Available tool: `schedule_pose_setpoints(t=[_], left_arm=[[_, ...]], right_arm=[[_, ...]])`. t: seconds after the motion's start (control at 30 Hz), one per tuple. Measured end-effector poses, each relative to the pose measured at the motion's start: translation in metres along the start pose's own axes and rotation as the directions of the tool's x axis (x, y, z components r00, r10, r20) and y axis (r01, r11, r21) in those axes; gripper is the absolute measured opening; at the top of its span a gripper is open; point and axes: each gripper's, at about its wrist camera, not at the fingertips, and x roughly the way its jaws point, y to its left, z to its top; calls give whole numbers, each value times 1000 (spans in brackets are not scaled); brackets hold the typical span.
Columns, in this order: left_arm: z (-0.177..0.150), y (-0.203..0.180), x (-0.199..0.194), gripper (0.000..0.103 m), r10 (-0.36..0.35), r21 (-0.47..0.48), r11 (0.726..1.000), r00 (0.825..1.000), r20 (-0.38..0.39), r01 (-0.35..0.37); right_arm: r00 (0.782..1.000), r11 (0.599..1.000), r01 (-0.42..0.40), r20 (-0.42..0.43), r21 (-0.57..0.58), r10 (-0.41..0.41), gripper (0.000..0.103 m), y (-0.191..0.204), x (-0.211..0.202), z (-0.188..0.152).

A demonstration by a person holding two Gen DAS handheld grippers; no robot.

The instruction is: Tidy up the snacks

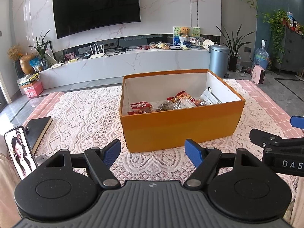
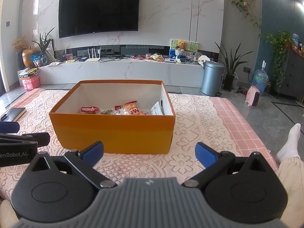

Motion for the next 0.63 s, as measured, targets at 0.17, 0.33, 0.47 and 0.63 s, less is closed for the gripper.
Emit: schedule_pose_setpoints(t=[0.17,0.33,0.47,0.63], left_arm=[[0,0,1,90,0,-8,1000,1000,-6,0],[0,1,1,90,2,-15,1000,1000,-7,-2],[1,1,1,90,-1,-12,1000,1000,-6,1],[0,0,0,90,-4,-11,1000,1000,0,4]], right_arm=[[1000,1000,-3,-4,1,3,99,1,0,-1],[1000,1000,-2,-4,0,2,99,1,1,-1],[1000,1000,-2,-6,-4,2,99,2,1,-2],[1000,1000,-5,-9,-5,5,99,3,2,-4]])
